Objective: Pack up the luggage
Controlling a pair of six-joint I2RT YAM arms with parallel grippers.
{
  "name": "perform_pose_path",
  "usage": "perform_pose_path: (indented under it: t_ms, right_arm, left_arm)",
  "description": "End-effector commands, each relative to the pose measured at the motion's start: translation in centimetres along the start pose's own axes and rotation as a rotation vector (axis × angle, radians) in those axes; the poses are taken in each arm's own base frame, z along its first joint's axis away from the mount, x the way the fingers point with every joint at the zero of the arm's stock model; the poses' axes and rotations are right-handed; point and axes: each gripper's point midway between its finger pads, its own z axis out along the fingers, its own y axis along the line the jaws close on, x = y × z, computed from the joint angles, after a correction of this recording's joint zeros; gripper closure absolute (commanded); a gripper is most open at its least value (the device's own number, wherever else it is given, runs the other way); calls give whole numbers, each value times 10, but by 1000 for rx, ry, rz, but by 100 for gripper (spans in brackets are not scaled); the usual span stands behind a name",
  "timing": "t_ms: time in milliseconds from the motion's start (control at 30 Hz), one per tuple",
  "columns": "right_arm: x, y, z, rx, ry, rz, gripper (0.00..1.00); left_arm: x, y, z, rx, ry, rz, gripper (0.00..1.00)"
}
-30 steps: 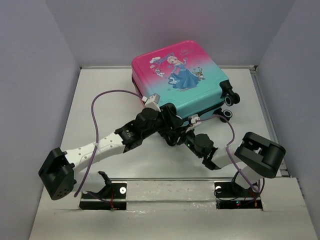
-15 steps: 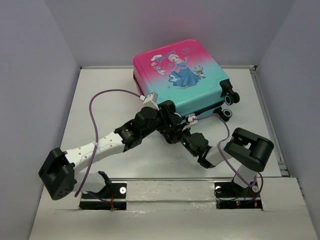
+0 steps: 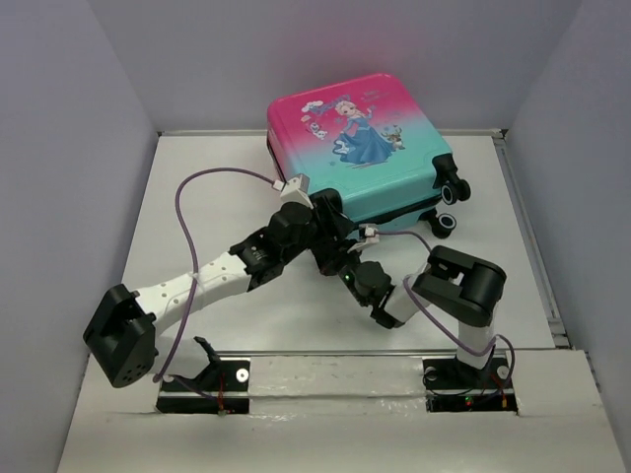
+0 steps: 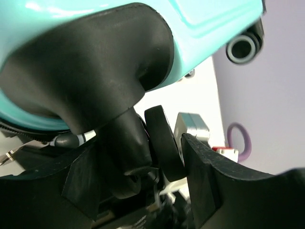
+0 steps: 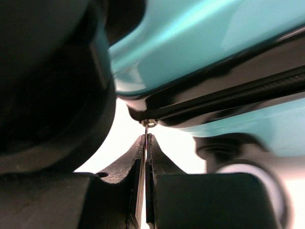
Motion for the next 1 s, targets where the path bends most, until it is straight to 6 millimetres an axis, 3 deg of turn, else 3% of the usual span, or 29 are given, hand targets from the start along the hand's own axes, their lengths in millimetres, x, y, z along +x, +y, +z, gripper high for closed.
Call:
perform_pose_path:
  t_ms: [0,100,200,267,367,400,433,500,533,567,600,633,667,700,733,767,867,900,967]
  right_arm:
    - [-12,134,12,-409,-73,203,93]
    - [-13,162,7,-457,-76,228,93]
    - [-13,172,2,-481,-75,286,93]
    - [-8,173,3,-484,-57,332,93]
    - [-1,159,2,-451,-58,346,91]
    - [8,142,-6,-413,-33,318,81]
    - [2,134,-11,-387,-51,289,57]
    - [4,106,-22,-289,-38,258,35]
    - [13,80,-36,-222,1,207,28]
    - [1,80,-44,-210,-9,195,18]
    - [0,70,-50,-174,4,171,14]
    - [15,46,-60,-95,72,97,9]
    - [-6,54,-65,-97,44,94,7]
    - [-8,47,-70,-57,61,75,6]
    - [4,23,-78,41,131,0,5]
    - [-21,38,-80,25,96,-1,3]
    - [-30,15,-96,152,145,-99,0]
    - [-51,22,-97,142,106,-88,0]
    - [-61,26,-99,121,121,-102,0]
  left_arm:
    - [-82,-203,-79,705,-192,-26,94]
    - [-87,-206,-82,708,-212,-25,94]
    - [-89,-202,-79,694,-229,-42,94]
    - [-87,-196,-75,679,-232,-53,94]
    - [-86,-188,-79,674,-240,-77,94]
    - [-86,-186,-81,672,-246,-75,94]
    - [-83,-177,-80,650,-247,-65,94]
    - [-90,-167,-86,608,-292,-63,79]
    - [-90,-160,-87,585,-297,-55,69]
    - [-87,-150,-89,558,-300,-53,50]
    - [-88,-146,-91,548,-307,-56,38]
    - [-84,-133,-87,518,-309,-61,29]
    - [-83,-128,-88,507,-311,-67,20]
    - [-82,-125,-89,503,-310,-78,8]
    - [-84,-121,-92,497,-315,-83,4]
    - [-80,-114,-90,484,-308,-87,1]
    - [-78,-104,-91,475,-300,-102,1]
    - [-77,-103,-91,476,-296,-108,1]
    - [-76,-96,-88,461,-293,-116,1]
